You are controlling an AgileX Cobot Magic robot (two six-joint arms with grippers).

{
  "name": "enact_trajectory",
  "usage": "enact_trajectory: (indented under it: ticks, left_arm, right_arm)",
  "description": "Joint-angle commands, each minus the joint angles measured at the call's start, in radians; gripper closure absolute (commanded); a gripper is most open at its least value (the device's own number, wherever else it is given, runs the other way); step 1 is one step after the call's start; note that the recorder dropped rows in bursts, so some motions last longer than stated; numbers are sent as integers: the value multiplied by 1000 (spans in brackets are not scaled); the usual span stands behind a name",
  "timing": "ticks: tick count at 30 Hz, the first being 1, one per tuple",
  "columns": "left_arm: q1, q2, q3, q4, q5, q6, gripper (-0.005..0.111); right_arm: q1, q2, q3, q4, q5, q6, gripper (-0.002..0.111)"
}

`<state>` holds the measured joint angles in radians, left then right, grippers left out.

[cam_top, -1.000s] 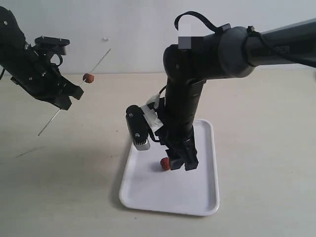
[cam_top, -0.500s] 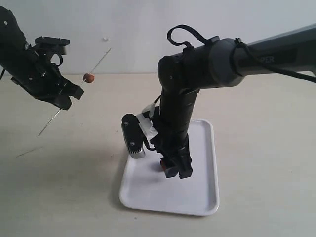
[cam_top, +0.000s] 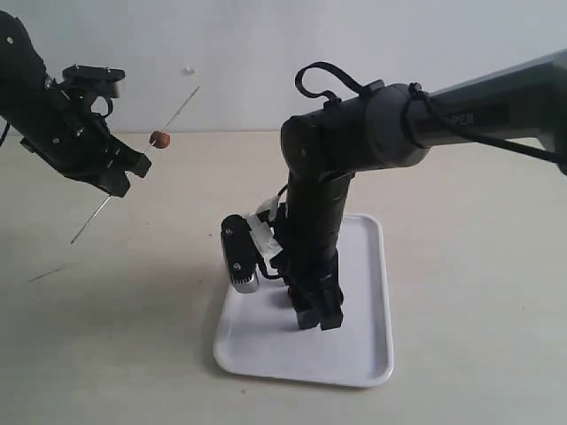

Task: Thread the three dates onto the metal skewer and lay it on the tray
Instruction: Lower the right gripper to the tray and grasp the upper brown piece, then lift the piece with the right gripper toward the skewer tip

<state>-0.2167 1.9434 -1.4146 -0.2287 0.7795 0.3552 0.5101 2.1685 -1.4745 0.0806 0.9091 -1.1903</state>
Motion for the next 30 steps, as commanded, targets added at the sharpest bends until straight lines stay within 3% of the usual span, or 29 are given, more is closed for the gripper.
enact_trajectory:
  ticks: [1, 9, 14, 25, 30]
  left_arm:
    - [0, -13, -7, -14, -15, 4, 107]
    - [0, -13, -7, -14, -15, 4, 107]
    - [0, -13, -7, -16, -18, 6, 107]
    - [-1, -13, -7, -20, -23, 5, 107]
    - [-1, -13, -7, -51, -23, 6, 107]
  right_arm:
    - [2, 2, 3, -8, -21, 29, 48]
    - [2, 2, 3, -8, -15, 36, 59]
    - [2, 2, 3, -8, 3, 43, 82]
    - [2, -72, 1, -20, 8, 181, 83]
    - [-1, -155, 1, -122, -75, 411, 83]
